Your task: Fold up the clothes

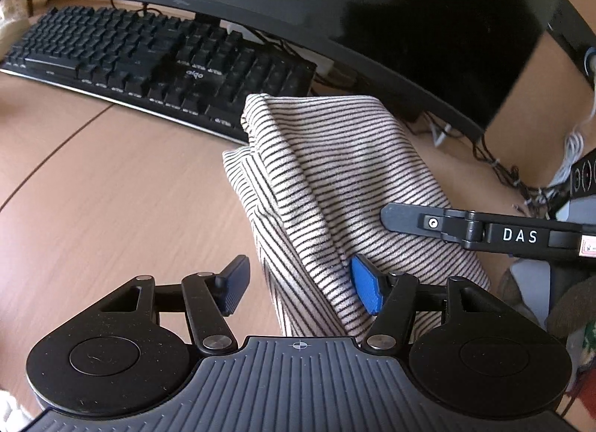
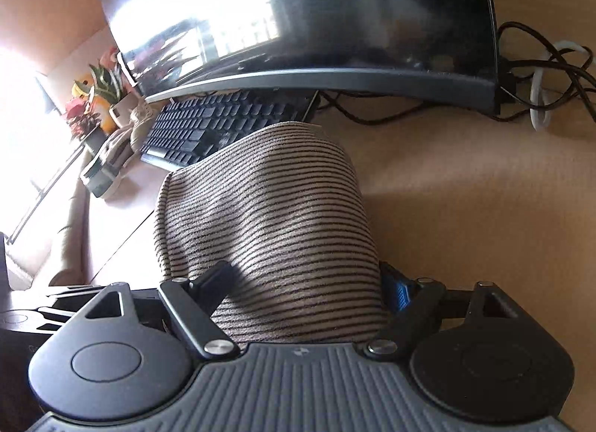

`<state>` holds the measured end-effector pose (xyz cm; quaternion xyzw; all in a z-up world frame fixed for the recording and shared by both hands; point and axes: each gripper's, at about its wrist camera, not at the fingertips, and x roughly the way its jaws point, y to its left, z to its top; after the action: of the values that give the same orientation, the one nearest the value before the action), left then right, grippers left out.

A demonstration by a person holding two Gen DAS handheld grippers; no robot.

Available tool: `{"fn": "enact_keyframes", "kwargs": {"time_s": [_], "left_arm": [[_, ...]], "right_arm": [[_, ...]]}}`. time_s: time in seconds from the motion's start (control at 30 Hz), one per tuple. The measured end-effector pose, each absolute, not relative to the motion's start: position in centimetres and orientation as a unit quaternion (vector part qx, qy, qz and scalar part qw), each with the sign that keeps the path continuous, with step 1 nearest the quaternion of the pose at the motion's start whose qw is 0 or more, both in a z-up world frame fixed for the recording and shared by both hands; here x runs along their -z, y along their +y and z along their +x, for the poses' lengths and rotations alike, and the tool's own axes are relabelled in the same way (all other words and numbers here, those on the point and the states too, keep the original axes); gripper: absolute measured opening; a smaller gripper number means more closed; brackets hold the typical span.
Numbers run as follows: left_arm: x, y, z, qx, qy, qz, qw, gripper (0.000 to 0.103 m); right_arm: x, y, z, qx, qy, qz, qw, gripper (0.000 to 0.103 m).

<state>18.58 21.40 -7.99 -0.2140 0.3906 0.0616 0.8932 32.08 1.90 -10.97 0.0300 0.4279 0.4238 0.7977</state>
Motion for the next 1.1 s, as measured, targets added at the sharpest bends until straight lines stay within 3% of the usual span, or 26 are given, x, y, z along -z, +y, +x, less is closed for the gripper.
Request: {"fn": "enact_keyframes", "kwargs": {"time_s": [0.33,0.37,0.43,0.53,0.8,1.0,1.1], "left_arm": [[7.5,21.3,18.0,-0.012,0.408,-0.237,0.882,0.062],[7.7,21.4,18.2,-0.008,0.41,-0.244,0.879,0.061],[7.8,21.5,18.4,0.003,0.408,-0.256,0.876,0.059],[7.0,21.6,18.5,0.023,0.397,-0.258,0.881,0.059],[2.7,22.8,16.5,-0.01,0.35,-0.237,0.906,0.06],[1.0,22.7,21.6,0.028,0.326,-0.2,0.923,0.063],[2.8,22.5,24.3,0.025,0.356,-0.174,0.918,0.062]], "right_arm": [[12.0,-3.1,29.6,-0.428,0.47,0.051,0.77,0.093],[11.7,-3.0,29.4,-0.432,0.472,0.047,0.768,0.091],[10.6,-3.0,28.9,-0.445,0.466,0.049,0.763,0.071],[7.4,-3.5,28.4,-0.481,0.431,0.053,0.762,0.071],[10.0,-1.4,26.2,-0.444,0.423,-0.079,0.786,0.071],[8.6,-1.9,25.5,-0.435,0.404,-0.105,0.798,0.071],[7.1,-2.9,25.4,-0.426,0.385,-0.107,0.812,0.082]]}}
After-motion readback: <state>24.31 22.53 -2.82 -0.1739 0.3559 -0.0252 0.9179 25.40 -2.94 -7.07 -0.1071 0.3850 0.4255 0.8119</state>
